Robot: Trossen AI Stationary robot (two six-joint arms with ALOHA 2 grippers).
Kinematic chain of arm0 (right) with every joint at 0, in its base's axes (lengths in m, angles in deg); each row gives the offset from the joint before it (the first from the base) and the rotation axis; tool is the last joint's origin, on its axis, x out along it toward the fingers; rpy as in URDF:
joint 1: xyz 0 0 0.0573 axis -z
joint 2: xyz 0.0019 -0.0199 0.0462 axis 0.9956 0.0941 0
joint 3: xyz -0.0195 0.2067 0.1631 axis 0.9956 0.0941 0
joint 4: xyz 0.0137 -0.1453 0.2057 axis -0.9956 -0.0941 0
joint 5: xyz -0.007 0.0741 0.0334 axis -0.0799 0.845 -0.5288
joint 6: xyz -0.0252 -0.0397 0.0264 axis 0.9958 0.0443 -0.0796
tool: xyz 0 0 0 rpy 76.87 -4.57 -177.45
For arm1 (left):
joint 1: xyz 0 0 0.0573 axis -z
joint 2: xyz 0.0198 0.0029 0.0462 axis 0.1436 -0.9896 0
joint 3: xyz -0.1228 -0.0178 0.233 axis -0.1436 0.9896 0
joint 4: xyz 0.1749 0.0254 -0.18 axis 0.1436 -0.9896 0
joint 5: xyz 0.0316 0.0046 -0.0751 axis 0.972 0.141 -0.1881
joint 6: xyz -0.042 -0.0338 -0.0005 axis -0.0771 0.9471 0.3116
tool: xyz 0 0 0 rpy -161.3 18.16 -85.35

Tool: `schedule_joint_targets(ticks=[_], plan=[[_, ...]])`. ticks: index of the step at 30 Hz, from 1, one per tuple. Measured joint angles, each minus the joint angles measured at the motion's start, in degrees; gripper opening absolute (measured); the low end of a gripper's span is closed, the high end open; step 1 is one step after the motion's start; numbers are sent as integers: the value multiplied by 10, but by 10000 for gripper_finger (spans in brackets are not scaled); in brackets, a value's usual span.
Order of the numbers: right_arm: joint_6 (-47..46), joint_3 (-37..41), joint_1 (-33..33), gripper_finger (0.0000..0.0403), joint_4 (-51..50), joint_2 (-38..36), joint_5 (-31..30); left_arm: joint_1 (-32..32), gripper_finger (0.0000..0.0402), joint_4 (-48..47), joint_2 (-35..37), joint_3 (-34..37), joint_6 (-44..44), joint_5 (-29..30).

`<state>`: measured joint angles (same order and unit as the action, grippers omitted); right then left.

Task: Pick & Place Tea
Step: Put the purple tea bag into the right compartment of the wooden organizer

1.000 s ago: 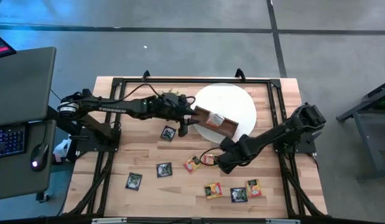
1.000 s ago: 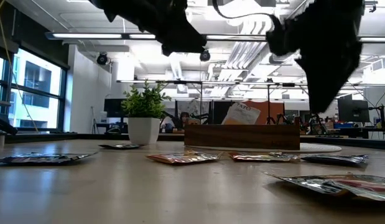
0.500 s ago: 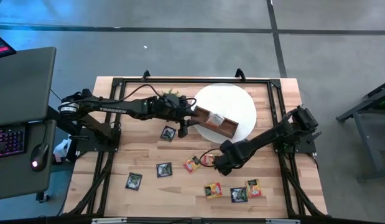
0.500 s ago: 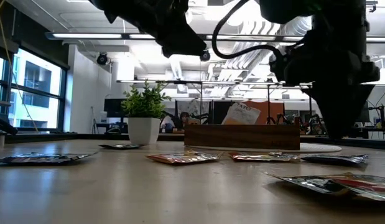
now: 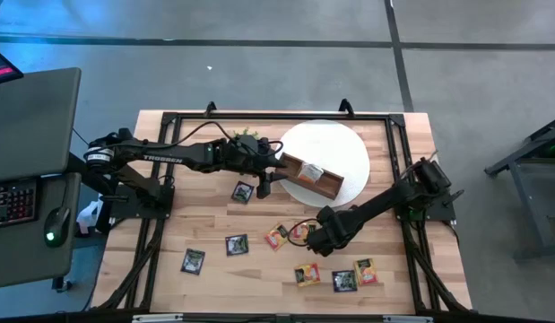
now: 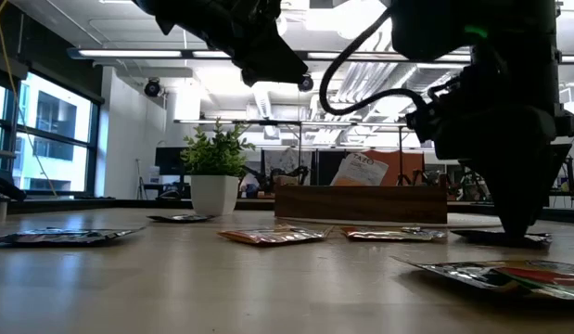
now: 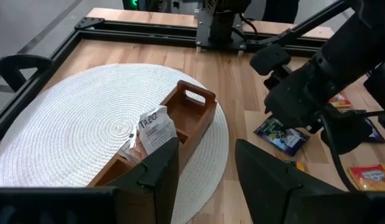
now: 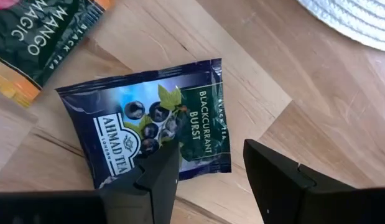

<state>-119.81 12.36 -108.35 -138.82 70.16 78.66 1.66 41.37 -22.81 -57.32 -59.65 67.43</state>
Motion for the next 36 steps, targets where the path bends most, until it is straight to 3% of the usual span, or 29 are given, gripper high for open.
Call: schedule_joint_targets(ticks=[8,16,24,31,36], plan=[[9,2,0,176,10,9,17,0,154,0,0,0,0,0],[76,43,5,176,18,-25,38,0,154,0,0,0,0,0],[117,115,5,176,71,-124,34,0,154,0,0,0,0,0],[112,243,5,176,223,-229,44,0,154,0,0,0,0,0],[86,306,5,176,276,-278,47,0,154,1,0,0,0,4]])
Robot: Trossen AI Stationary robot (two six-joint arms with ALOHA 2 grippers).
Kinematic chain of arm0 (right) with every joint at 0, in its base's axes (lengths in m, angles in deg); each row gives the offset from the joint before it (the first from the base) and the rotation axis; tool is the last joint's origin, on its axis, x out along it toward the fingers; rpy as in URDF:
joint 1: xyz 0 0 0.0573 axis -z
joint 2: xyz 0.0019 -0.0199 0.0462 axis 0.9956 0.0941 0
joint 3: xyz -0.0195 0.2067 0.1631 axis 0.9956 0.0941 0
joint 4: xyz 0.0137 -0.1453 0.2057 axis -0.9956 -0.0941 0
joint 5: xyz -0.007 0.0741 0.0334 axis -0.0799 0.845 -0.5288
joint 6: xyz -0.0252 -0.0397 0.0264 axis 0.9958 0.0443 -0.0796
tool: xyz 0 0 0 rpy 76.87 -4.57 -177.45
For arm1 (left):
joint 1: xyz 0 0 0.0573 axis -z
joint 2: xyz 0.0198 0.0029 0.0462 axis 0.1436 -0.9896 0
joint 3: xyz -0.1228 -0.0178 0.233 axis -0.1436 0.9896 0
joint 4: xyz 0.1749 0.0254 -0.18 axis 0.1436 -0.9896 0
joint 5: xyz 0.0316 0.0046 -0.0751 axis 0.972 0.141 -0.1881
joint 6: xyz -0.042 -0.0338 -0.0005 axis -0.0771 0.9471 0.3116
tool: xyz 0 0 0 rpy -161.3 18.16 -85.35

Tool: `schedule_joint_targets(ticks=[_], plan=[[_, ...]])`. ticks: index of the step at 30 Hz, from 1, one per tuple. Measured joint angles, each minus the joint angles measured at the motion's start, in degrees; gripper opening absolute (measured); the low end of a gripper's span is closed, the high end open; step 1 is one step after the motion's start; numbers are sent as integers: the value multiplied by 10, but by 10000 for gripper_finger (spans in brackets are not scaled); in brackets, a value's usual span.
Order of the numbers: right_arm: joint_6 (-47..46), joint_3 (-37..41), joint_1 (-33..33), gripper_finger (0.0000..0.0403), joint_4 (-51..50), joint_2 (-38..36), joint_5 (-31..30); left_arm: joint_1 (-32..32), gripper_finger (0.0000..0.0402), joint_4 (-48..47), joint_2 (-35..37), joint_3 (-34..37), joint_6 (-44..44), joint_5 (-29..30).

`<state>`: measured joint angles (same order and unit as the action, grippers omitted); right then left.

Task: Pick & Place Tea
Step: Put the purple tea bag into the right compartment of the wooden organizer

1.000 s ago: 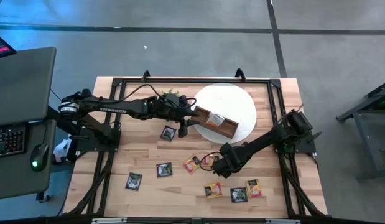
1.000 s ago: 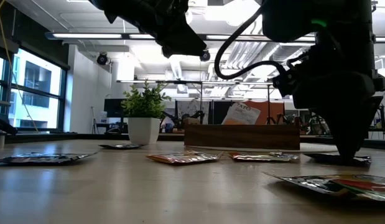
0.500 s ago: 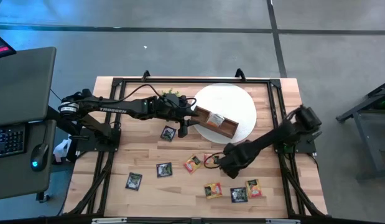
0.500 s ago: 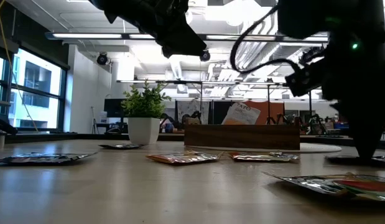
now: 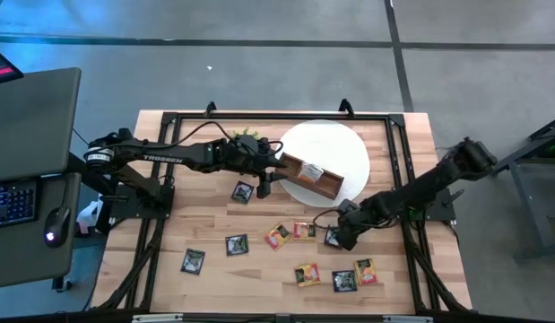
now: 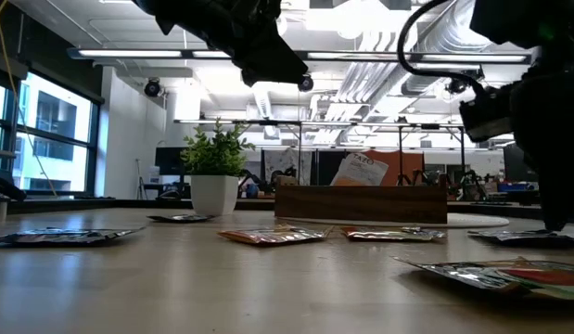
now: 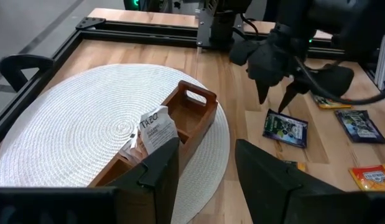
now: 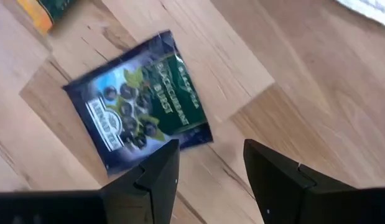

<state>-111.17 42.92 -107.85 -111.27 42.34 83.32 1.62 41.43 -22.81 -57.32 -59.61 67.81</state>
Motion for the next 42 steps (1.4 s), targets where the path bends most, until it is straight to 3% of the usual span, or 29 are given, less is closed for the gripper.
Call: schedule_joint_targets(ticks=[11,18,27,34,42], plan=[[46,-27,0,176,-9,-41,-4,-1,154,0,0,0,2,2],[19,3,0,176,-23,-39,-28,-1,154,0,0,0,2,2],[-4,87,0,176,165,-38,-29,-1,154,0,0,0,3,3],[-11,116,-14,175,188,-39,-45,-1,154,0,0,0,3,3],[6,119,-63,120,204,-36,-109,-1,154,0,0,0,15,5]])
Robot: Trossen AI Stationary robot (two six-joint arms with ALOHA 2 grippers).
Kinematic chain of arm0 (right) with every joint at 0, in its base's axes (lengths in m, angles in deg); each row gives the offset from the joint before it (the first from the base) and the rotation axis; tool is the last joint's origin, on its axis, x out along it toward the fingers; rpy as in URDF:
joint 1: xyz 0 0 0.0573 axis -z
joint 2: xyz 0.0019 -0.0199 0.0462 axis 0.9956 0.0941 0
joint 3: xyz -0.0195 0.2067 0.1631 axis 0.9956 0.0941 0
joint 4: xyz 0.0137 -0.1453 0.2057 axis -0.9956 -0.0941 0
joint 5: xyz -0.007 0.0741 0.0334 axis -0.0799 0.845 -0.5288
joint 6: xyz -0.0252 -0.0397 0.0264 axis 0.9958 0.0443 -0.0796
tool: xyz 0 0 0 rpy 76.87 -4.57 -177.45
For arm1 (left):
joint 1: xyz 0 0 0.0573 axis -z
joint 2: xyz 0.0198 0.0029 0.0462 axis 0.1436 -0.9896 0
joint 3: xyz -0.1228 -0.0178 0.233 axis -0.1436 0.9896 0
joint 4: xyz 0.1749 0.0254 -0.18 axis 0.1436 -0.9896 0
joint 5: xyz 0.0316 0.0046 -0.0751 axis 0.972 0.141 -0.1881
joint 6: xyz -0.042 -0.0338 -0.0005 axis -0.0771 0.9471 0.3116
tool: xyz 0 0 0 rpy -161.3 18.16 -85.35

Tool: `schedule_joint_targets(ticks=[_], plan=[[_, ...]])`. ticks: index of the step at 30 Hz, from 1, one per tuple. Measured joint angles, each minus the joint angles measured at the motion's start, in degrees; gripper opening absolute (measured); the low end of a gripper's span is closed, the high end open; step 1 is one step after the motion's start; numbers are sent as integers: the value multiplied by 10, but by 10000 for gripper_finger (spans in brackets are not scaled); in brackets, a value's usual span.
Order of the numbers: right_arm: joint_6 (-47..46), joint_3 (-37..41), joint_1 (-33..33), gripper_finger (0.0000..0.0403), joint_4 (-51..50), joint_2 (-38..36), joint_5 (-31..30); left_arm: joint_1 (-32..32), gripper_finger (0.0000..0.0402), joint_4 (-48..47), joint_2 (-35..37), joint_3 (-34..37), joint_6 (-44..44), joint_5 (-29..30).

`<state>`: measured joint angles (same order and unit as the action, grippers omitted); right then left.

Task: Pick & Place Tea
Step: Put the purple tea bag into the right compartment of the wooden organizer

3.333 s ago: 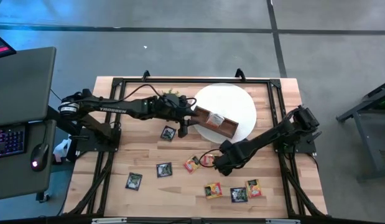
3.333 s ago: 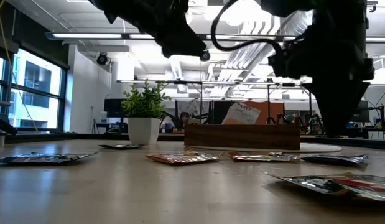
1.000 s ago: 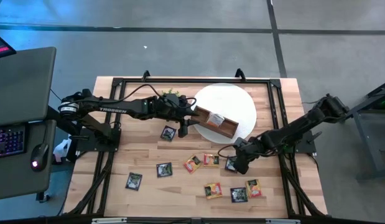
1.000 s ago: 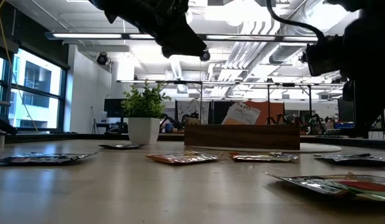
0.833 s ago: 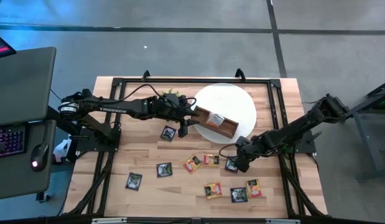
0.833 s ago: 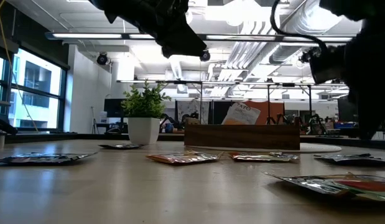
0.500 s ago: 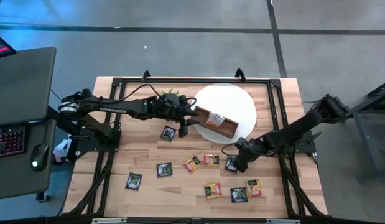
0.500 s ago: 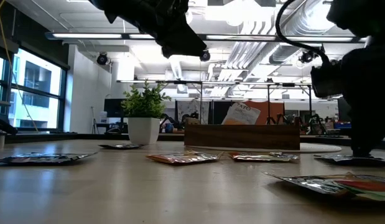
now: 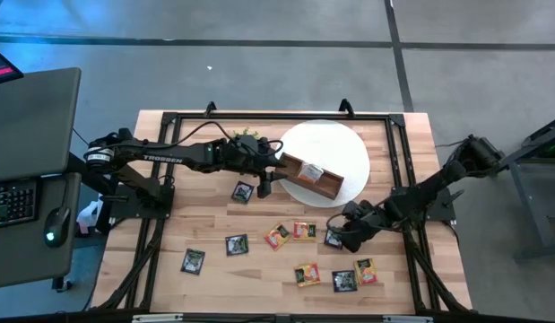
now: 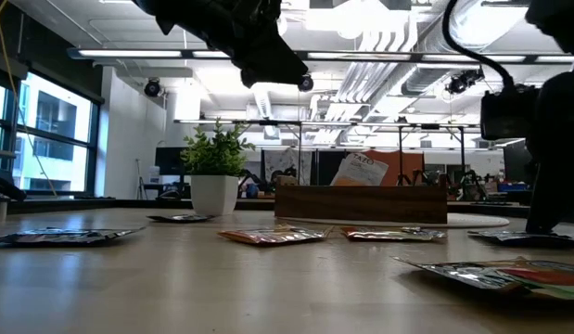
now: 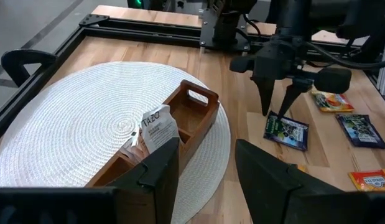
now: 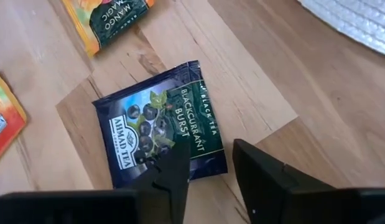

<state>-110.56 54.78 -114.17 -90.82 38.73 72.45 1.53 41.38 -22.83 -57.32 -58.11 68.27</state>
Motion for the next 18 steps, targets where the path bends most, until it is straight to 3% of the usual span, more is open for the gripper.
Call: schedule_joint_targets(ticks=[6,10,18], plan=[[12,-2,-4,70,2,19,-8,0,154,0,0,0,1,22],[12,-1,-4,14,8,25,-14,0,154,0,0,0,2,27],[23,-3,-5,3,21,0,-45,0,154,-3,1,0,2,26]])
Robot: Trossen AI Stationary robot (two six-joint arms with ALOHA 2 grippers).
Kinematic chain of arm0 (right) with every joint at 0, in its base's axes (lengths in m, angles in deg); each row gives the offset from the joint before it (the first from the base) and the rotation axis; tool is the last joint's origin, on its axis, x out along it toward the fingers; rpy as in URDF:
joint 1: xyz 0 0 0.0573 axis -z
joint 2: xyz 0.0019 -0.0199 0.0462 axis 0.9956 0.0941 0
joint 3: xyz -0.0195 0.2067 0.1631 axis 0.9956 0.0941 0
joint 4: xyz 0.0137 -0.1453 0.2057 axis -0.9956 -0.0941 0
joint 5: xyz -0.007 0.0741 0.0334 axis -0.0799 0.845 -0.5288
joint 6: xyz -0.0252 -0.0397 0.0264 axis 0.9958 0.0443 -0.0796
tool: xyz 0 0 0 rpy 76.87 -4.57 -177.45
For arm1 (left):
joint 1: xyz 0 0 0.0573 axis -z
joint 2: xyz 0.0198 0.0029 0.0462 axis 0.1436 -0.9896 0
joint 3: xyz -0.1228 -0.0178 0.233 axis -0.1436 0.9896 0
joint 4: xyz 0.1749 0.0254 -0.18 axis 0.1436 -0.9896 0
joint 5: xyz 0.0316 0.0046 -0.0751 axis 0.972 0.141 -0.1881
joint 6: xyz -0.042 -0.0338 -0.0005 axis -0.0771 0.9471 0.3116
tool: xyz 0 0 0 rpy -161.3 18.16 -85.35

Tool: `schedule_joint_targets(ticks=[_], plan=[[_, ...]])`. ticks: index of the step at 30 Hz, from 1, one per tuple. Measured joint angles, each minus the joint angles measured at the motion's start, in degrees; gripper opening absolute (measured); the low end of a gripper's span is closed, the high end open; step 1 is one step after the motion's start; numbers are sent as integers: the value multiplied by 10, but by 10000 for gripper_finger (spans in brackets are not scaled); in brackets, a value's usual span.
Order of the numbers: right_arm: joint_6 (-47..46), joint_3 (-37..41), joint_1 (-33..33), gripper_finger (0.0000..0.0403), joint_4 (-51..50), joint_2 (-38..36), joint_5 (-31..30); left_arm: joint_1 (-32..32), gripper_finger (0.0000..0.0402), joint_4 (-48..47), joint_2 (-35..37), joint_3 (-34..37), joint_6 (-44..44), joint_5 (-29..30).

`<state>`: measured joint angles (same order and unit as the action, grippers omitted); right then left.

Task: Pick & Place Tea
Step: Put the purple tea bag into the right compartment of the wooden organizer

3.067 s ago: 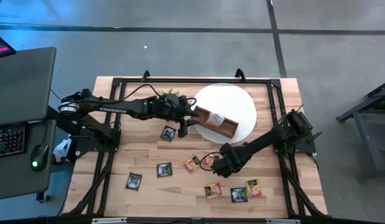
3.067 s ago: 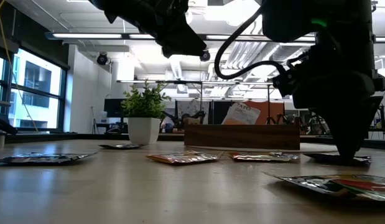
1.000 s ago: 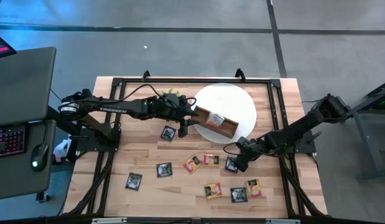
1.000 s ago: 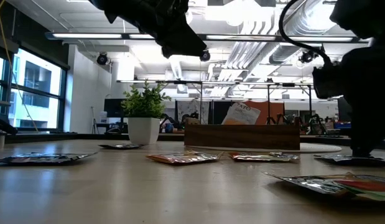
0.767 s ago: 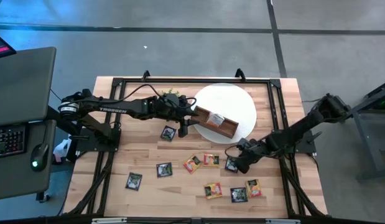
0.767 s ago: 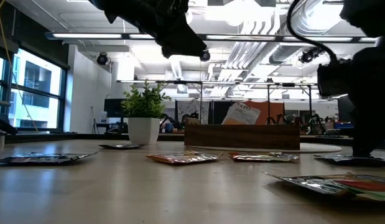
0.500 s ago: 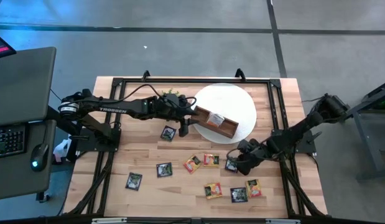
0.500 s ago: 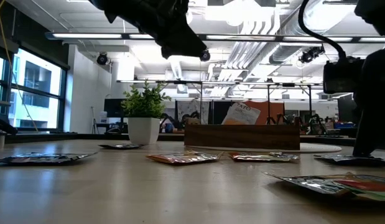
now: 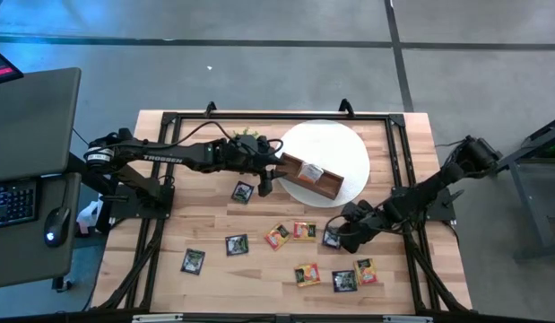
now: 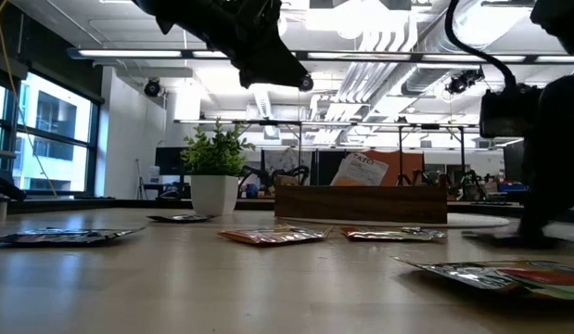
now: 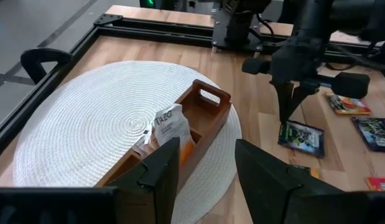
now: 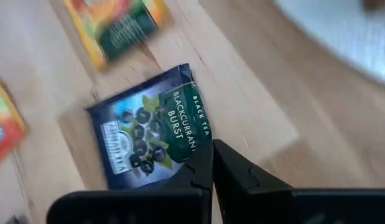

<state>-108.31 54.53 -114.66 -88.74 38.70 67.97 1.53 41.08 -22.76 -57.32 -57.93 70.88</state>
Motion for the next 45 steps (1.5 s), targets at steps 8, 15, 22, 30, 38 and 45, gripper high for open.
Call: schedule_joint_targets(ticks=[8,15,22,30,38,45], plan=[[218,-104,36,2,9,-4,-168,0,154,-28,43,0,-1,-2],[415,-237,123,1,-148,-5,-247,0,154,-54,87,0,-2,-4],[396,-293,201,1,-335,-5,-237,0,154,-123,97,0,-2,-5],[372,-254,236,0,-350,-5,-188,0,154,-135,97,0,-5,-3],[375,-232,260,3,-346,-6,-179,0,154,-135,96,0,-7,-3],[389,-232,271,67,-345,-6,-147,0,154,-134,97,0,-6,-3]])
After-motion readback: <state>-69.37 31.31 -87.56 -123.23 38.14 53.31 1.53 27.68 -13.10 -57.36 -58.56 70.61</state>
